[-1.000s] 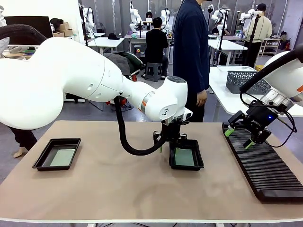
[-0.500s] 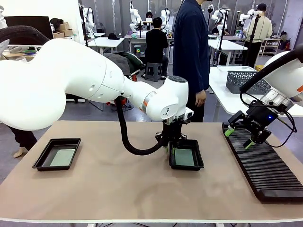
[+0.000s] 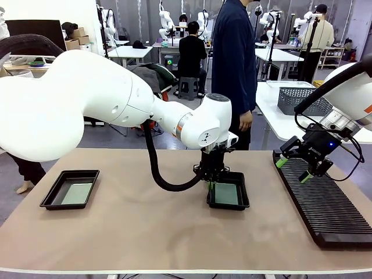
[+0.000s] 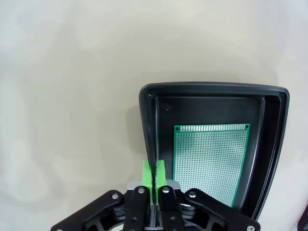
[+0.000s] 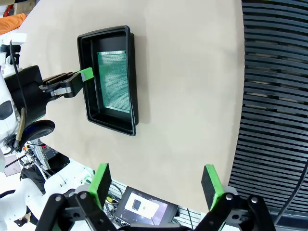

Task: Inspect and transfer BCBs to ESD trays.
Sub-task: Pick up the ESD tray and place it on the left side of the table.

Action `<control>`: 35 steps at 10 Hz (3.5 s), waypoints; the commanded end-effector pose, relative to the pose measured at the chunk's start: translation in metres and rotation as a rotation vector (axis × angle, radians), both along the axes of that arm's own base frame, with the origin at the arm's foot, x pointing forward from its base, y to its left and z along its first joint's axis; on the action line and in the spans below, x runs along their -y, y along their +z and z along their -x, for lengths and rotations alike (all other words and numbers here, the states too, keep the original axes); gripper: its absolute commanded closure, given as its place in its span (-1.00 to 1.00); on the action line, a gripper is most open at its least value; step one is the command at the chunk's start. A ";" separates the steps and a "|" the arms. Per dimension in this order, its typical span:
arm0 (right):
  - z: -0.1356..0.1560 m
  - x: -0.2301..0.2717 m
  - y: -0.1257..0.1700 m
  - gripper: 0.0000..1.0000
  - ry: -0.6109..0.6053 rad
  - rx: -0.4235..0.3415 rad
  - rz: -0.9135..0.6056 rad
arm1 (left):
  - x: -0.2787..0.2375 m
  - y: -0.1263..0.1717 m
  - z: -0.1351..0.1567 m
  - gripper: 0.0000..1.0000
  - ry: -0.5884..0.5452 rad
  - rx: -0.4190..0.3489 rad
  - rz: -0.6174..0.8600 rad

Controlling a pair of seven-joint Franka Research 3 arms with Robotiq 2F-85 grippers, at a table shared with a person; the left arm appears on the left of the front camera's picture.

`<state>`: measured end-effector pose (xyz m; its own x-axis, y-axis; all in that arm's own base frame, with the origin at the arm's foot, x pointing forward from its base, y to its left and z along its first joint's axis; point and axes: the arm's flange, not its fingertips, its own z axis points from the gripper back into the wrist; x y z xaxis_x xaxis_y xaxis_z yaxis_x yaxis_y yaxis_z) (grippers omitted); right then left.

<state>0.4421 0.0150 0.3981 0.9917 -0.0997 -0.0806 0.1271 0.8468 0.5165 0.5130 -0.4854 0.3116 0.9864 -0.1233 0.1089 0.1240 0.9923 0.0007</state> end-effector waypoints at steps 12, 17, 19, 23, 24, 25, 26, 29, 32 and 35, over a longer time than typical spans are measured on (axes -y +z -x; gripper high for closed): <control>0.000 -0.001 0.000 -1.00 -0.023 0.007 0.005 | -0.032 0.006 -0.007 0.93 0.019 -0.009 0.141; 0.000 -0.001 0.000 -1.00 -0.023 0.007 0.005 | -0.085 -0.005 -0.014 0.93 -0.005 -0.040 0.374; 0.000 -0.001 0.000 -1.00 -0.023 0.007 0.005 | -0.109 -0.005 -0.011 0.93 0.003 -0.031 0.438; 0.000 -0.001 0.000 -1.00 -0.023 0.007 0.005 | -0.162 0.013 0.003 0.93 0.032 -0.002 0.493; 0.000 -0.001 0.000 -1.00 -0.023 0.007 0.005 | -0.177 0.021 0.006 0.93 0.034 0.005 0.503; 0.000 -0.001 0.000 -1.00 -0.023 0.007 0.005 | -0.194 0.030 0.008 0.93 0.031 0.011 0.501; 0.000 -0.001 0.000 -1.00 -0.023 0.007 0.005 | -0.210 0.036 0.008 0.93 0.032 0.017 0.491; 0.000 -0.001 0.000 -1.00 -0.023 0.007 0.005 | -0.257 0.049 0.007 0.93 0.022 0.016 0.455; 0.000 -0.001 0.000 -1.00 -0.023 0.007 0.005 | -0.305 0.052 0.006 0.93 0.020 0.019 0.433; 0.000 -0.001 0.000 -1.00 -0.023 0.007 0.005 | -0.352 0.040 0.016 0.93 0.040 0.013 0.419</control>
<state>0.4421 0.0148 0.3982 0.9917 -0.1001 -0.0805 0.1274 0.8468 0.5165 0.5091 -0.1480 0.3548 0.9884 -0.0176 0.1508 0.0744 0.9221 -0.3798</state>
